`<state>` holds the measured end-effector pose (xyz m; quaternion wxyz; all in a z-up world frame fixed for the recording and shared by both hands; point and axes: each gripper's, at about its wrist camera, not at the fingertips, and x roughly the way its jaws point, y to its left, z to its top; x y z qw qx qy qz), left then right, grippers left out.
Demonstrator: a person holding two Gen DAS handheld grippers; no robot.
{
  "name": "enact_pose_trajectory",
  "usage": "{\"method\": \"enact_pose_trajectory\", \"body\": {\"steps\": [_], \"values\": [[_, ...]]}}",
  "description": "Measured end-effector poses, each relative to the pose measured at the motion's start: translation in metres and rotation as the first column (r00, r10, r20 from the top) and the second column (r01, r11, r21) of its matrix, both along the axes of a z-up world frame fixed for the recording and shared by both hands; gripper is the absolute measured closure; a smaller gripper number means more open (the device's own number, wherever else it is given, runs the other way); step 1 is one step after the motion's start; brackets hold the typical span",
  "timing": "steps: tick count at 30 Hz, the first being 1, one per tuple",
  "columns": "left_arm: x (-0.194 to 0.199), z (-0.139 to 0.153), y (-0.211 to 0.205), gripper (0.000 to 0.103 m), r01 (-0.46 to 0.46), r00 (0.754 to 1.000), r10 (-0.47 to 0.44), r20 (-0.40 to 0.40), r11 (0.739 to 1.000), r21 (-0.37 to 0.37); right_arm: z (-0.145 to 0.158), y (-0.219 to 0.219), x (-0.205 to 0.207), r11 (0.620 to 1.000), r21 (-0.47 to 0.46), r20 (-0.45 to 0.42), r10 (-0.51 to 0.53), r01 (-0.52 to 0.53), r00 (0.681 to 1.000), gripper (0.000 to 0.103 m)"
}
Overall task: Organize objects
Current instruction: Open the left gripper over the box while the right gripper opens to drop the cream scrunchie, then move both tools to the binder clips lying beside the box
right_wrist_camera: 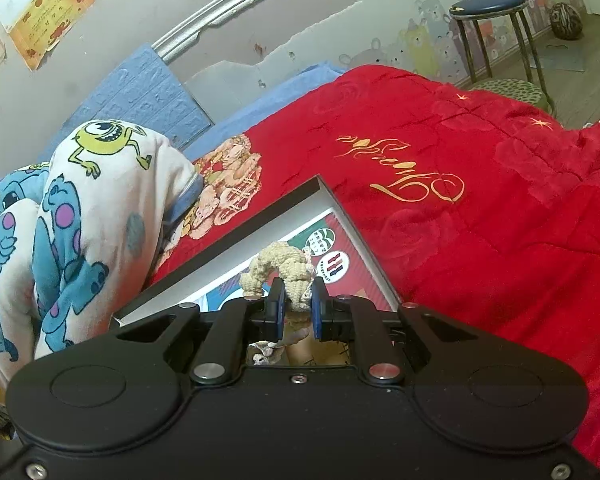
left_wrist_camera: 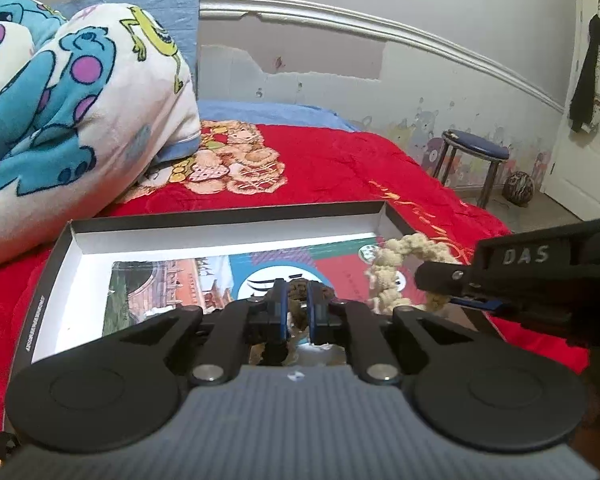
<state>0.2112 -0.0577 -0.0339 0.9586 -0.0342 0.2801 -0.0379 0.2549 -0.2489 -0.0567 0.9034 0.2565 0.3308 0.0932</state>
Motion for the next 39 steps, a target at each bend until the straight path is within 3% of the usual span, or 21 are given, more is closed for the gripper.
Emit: {"method": "enact_pose_trajectory", "body": {"steps": [2, 3, 11, 16, 19, 23, 29, 35, 39], "values": [[0.002, 0.000, 0.001, 0.081, 0.001, 1.000, -0.001, -0.010, 1.000, -0.004, 0.001, -0.001, -0.001, 1.000, 0.005, 0.000, 0.000, 0.000, 1.000, 0.089], [0.002, 0.000, 0.002, 0.066, -0.002, 1.000, 0.002, -0.013, 1.000, -0.007, 0.001, -0.001, -0.001, 1.000, 0.009, -0.001, 0.001, -0.001, 1.000, 0.089], [0.003, 0.003, 0.008, 0.041, -0.012, 1.000, 0.012, -0.010, 1.000, -0.010, -0.001, -0.001, 0.000, 1.000, 0.023, -0.003, 0.017, -0.017, 1.000, 0.084], [-0.004, 0.017, 0.012, 0.022, -0.012, 0.999, 0.012, 0.039, 1.000, 0.007, -0.003, 0.000, -0.003, 1.000, -0.010, 0.035, 0.008, -0.007, 0.999, 0.077], [-0.015, 0.030, 0.017, 0.019, -0.016, 0.998, 0.014, 0.060, 0.999, 0.037, -0.001, -0.001, -0.011, 1.000, -0.013, 0.029, -0.019, 0.019, 0.999, 0.072], [-0.031, 0.053, 0.026, 0.016, -0.031, 0.994, 0.021, 0.110, 0.995, 0.091, 0.027, -0.003, -0.039, 1.000, -0.008, 0.110, -0.025, 0.026, 0.994, 0.062], [-0.063, 0.092, 0.040, 0.015, -0.011, 0.992, 0.002, 0.126, 0.997, 0.075, 0.068, 0.002, -0.089, 1.000, -0.003, 0.212, -0.023, 0.024, 0.977, 0.052], [-0.096, 0.102, 0.047, 0.011, 0.073, 0.989, -0.084, 0.118, 0.992, 0.099, 0.086, 0.005, -0.131, 0.999, -0.049, 0.221, 0.013, -0.002, 0.975, 0.049], [-0.108, 0.097, 0.048, 0.011, 0.100, 0.991, -0.109, 0.078, 0.989, 0.113, 0.080, -0.002, -0.151, 1.000, 0.003, 0.183, -0.028, 0.028, 0.983, 0.049]]}}
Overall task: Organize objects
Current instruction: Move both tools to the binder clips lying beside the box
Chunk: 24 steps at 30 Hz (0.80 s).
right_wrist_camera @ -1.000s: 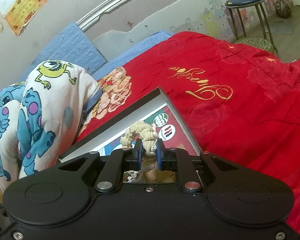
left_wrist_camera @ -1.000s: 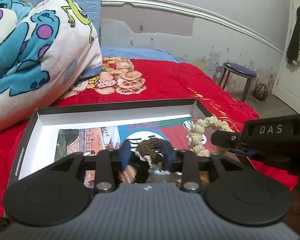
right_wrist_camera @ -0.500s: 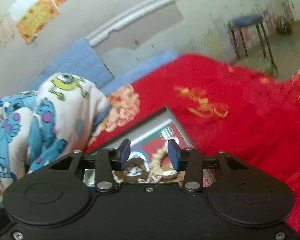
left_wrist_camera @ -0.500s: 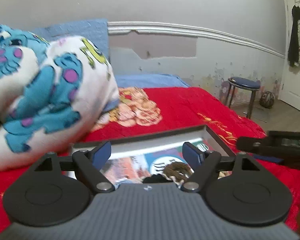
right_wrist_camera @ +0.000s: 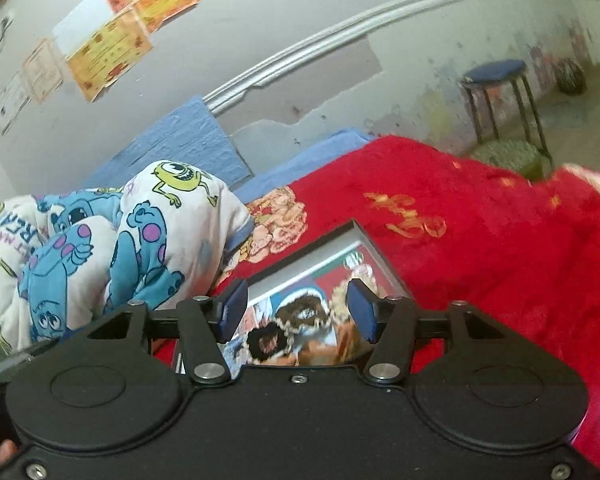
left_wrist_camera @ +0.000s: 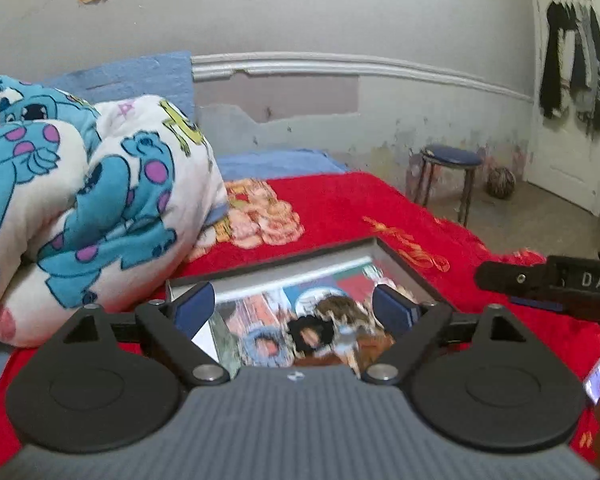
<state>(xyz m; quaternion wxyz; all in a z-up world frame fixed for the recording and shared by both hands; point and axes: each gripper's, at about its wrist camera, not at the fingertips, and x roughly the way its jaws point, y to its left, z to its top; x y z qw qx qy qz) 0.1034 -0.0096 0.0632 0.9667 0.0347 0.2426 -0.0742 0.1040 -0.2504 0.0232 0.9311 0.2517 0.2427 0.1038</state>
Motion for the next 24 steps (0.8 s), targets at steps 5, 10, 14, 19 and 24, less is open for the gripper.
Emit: {"method": "enact_pose_trajectory", "body": {"steps": [5, 10, 14, 19, 24], "values": [[-0.019, -0.019, -0.009, 0.011, 0.080, 0.997, -0.078, -0.027, 0.994, 0.074, -0.012, 0.007, -0.007, 1.000, -0.020, -0.039, 0.017, -0.018, 0.999, 0.049], [-0.027, -0.049, -0.017, 0.011, 0.102, 0.994, -0.098, -0.046, 0.991, 0.091, -0.023, 0.014, -0.008, 0.999, -0.019, -0.065, 0.027, -0.029, 0.997, 0.049], [-0.024, -0.062, -0.023, 0.011, 0.120, 0.991, -0.113, -0.073, 0.988, 0.096, -0.033, 0.014, -0.009, 1.000, -0.013, -0.090, 0.019, -0.020, 0.996, 0.049], [-0.022, -0.072, -0.025, 0.012, 0.131, 0.987, -0.123, -0.103, 0.988, 0.082, -0.046, 0.008, -0.012, 1.000, 0.014, -0.143, -0.017, 0.019, 0.990, 0.049], [-0.020, -0.083, -0.024, 0.012, 0.123, 0.984, -0.113, -0.138, 0.991, 0.061, -0.052, 0.011, -0.020, 1.000, 0.000, -0.197, -0.029, 0.029, 0.980, 0.049]]}}
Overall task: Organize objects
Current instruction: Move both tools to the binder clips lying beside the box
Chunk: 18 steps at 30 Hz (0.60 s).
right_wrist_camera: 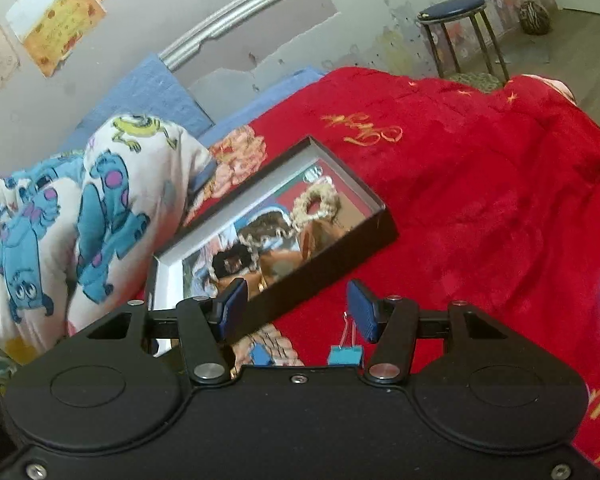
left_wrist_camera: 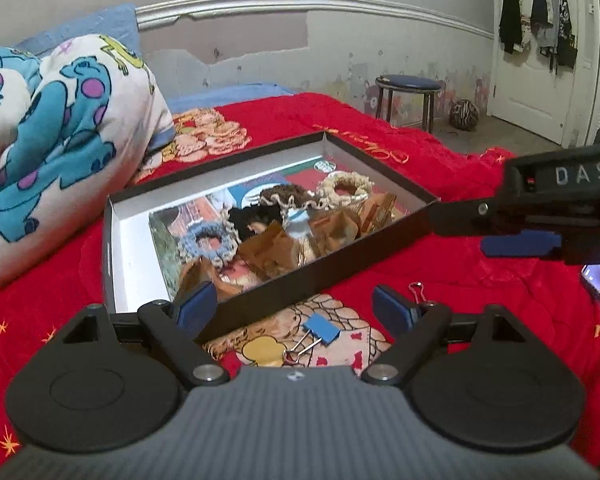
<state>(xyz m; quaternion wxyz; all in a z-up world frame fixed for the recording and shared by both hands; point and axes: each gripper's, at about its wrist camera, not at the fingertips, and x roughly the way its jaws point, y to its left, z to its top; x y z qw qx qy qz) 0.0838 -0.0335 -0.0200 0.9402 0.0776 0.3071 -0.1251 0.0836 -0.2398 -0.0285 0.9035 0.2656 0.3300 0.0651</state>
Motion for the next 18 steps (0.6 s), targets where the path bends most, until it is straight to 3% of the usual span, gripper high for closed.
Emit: {"method": "enact_pose_trajectory", "body": {"steps": [5, 11, 14, 16, 18], "values": [[0.006, -0.012, -0.011, 0.015, 0.043, 0.999, -0.041, -0.030, 0.998, 0.045, -0.013, 0.009, 0.005, 0.998, -0.050, -0.087, 0.022, -0.027, 0.996, 0.049], [0.018, -0.033, -0.024, 0.026, 0.062, 0.996, -0.057, -0.068, 0.995, 0.074, -0.027, 0.013, 0.010, 0.999, -0.024, -0.127, 0.046, -0.049, 0.991, 0.049], [0.022, -0.041, -0.029, 0.040, 0.053, 0.996, -0.045, -0.079, 0.994, 0.100, -0.031, 0.017, 0.013, 0.998, -0.032, -0.151, 0.055, -0.061, 0.987, 0.049], [0.027, -0.047, -0.030, 0.070, 0.057, 0.992, -0.044, -0.122, 0.993, 0.105, -0.036, 0.019, 0.016, 0.998, -0.027, -0.174, 0.059, -0.064, 0.983, 0.050], [0.029, -0.051, -0.028, 0.072, 0.044, 0.990, -0.032, -0.136, 0.995, 0.084, -0.041, 0.021, 0.018, 0.997, -0.026, -0.191, 0.061, -0.067, 0.980, 0.051]]}}
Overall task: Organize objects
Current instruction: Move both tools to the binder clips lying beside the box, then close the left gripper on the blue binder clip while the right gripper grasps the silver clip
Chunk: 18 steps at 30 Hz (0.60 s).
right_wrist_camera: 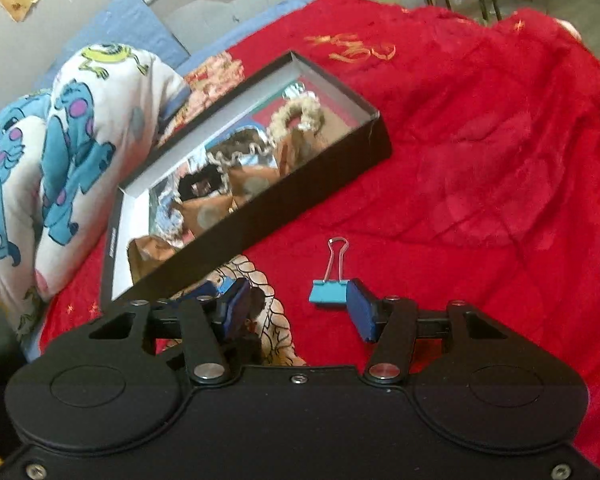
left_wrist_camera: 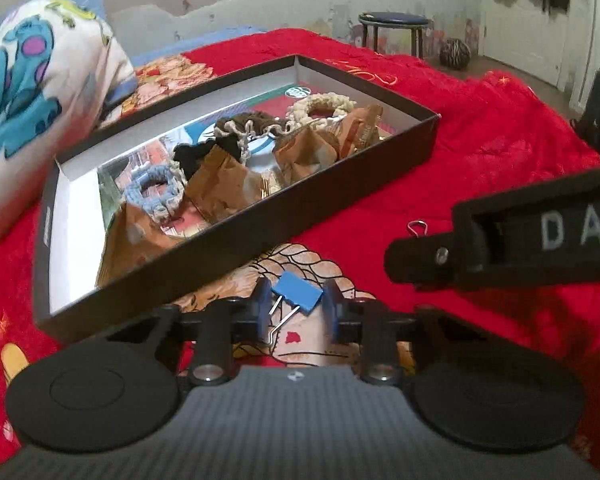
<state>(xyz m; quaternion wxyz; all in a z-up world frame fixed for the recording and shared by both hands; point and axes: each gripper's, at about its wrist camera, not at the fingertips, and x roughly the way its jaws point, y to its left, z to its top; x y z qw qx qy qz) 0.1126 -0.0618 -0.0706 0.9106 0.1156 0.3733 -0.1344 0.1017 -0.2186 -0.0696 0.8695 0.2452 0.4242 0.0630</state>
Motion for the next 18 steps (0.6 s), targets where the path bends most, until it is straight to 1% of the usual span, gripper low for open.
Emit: {"method": "enact_pose_trajectory", "body": {"steps": [4, 6, 11, 12, 15, 18], "values": [[-0.004, 0.000, -0.005, 0.072, 0.013, 1.000, -0.014, 0.021, 0.999, 0.041, -0.006, 0.004, 0.003, 1.000, -0.021, -0.014, -0.008, 0.007, 1.000, 0.051], [-0.005, 0.000, -0.006, 0.072, 0.010, 1.000, -0.011, 0.026, 0.999, 0.045, -0.007, 0.006, 0.003, 0.999, -0.032, -0.016, -0.005, 0.005, 1.000, 0.051], [-0.005, 0.001, -0.005, 0.072, -0.004, 1.000, 0.003, 0.028, 1.000, 0.028, -0.009, 0.011, 0.004, 0.997, -0.070, -0.020, -0.015, 0.013, 1.000, 0.051], [-0.005, 0.000, -0.004, 0.072, -0.007, 1.000, 0.006, 0.026, 1.000, 0.026, -0.011, 0.011, 0.005, 0.997, -0.076, -0.028, -0.020, 0.018, 0.999, 0.053], [-0.005, 0.001, -0.003, 0.069, -0.030, 0.999, 0.030, 0.022, 1.000, 0.008, -0.017, 0.007, 0.007, 0.998, -0.039, -0.042, -0.048, 0.047, 0.998, 0.053], [-0.005, 0.000, -0.003, 0.068, -0.040, 0.999, 0.040, 0.021, 0.999, 0.002, -0.017, 0.010, 0.007, 0.997, -0.055, -0.034, -0.048, 0.047, 0.998, 0.056]]}}
